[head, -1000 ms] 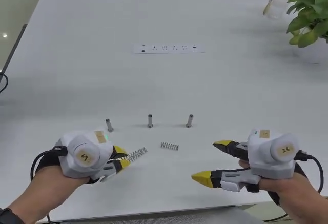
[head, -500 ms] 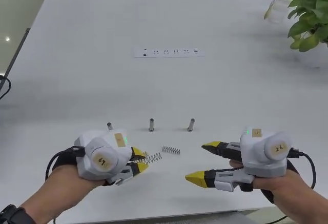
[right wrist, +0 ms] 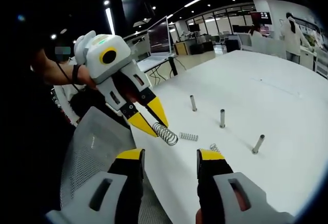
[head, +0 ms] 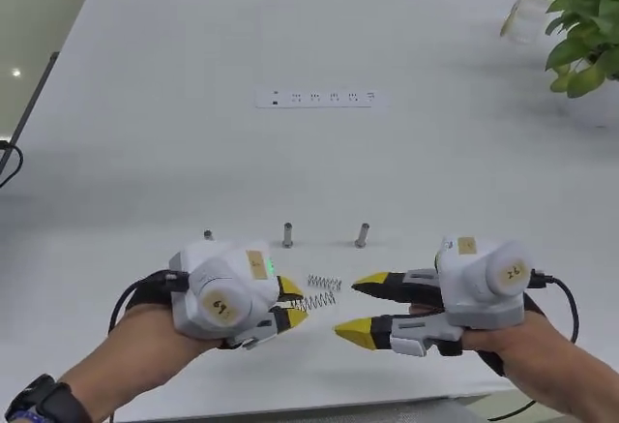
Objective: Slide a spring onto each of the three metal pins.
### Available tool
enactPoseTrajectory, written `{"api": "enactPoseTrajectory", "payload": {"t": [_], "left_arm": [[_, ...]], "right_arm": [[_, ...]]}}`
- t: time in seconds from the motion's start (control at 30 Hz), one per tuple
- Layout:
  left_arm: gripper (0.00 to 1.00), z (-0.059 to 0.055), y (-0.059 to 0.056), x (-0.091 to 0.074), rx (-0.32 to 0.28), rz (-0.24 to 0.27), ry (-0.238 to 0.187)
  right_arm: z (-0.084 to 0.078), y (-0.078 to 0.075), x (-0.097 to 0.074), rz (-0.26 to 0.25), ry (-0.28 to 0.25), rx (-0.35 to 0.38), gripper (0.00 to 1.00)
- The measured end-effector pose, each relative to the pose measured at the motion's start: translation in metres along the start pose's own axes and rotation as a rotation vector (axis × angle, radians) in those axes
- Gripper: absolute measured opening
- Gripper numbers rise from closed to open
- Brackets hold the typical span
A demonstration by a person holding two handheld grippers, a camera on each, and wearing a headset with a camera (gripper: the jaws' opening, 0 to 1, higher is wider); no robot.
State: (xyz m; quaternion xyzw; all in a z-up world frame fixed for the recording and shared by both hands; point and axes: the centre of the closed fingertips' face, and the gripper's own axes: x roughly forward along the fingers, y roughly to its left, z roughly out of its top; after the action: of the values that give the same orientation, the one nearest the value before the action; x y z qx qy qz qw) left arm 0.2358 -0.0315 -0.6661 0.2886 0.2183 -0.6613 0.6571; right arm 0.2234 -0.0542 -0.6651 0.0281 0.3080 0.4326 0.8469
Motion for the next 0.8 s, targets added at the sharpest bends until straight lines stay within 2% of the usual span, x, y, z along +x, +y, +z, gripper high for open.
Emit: {"api": "enactPoseTrajectory", "payload": {"t": [0.23,0.37,0.6,0.8], "left_arm": [[0.02,0.008,-0.008,0.003,0.028,-0.023,-0.010],[0.02,0.010,-0.011,0.004,0.042,-0.035,-0.013],[0.02,0.010,-0.014,0.004,0.060,-0.054,-0.010],[0.02,0.011,-0.015,0.004,0.069,-0.065,-0.011]], "right_arm": [[0.003,0.006,0.001,0.033,-0.016,-0.003,0.29],[0.005,0.010,0.001,0.055,-0.026,-0.006,0.18],[0.004,0.011,0.000,0.066,-0.031,-0.001,0.12],[0.004,0.013,-0.001,0.085,-0.027,0.000,0.10]]}}
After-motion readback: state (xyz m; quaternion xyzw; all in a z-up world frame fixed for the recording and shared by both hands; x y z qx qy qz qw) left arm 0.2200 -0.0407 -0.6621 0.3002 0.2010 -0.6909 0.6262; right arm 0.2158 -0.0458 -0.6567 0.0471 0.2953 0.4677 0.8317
